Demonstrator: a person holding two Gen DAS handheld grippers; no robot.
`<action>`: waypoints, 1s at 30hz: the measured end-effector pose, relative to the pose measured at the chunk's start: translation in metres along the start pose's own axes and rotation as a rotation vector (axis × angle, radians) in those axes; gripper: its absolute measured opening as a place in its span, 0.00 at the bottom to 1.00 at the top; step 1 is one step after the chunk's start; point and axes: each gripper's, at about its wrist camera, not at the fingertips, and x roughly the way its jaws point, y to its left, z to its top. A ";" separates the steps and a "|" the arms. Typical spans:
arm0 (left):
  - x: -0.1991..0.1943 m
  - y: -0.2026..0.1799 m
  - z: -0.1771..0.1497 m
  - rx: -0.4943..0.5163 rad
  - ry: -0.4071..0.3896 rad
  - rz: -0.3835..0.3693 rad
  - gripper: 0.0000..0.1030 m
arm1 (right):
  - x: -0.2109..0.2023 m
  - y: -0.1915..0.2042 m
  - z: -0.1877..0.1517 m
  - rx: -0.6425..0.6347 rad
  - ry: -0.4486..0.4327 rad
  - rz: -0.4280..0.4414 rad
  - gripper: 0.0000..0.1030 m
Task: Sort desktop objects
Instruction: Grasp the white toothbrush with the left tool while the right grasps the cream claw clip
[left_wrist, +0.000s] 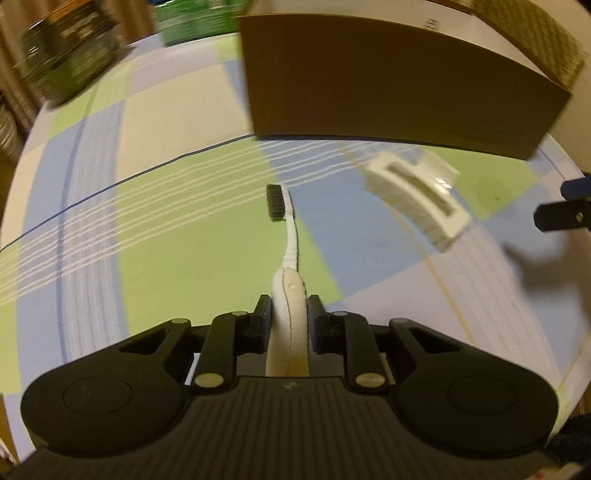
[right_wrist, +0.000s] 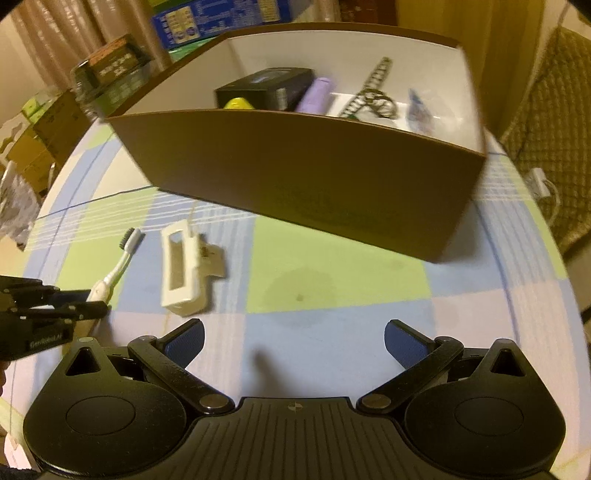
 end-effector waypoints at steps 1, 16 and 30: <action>-0.001 0.004 -0.001 -0.012 0.001 0.009 0.17 | 0.002 0.005 0.001 -0.012 -0.002 0.010 0.98; -0.002 0.016 0.001 -0.076 0.016 0.012 0.17 | 0.069 0.072 0.022 -0.210 -0.024 0.024 0.67; -0.004 0.019 -0.004 -0.090 0.015 0.000 0.17 | 0.062 0.066 0.005 -0.262 -0.014 -0.005 0.39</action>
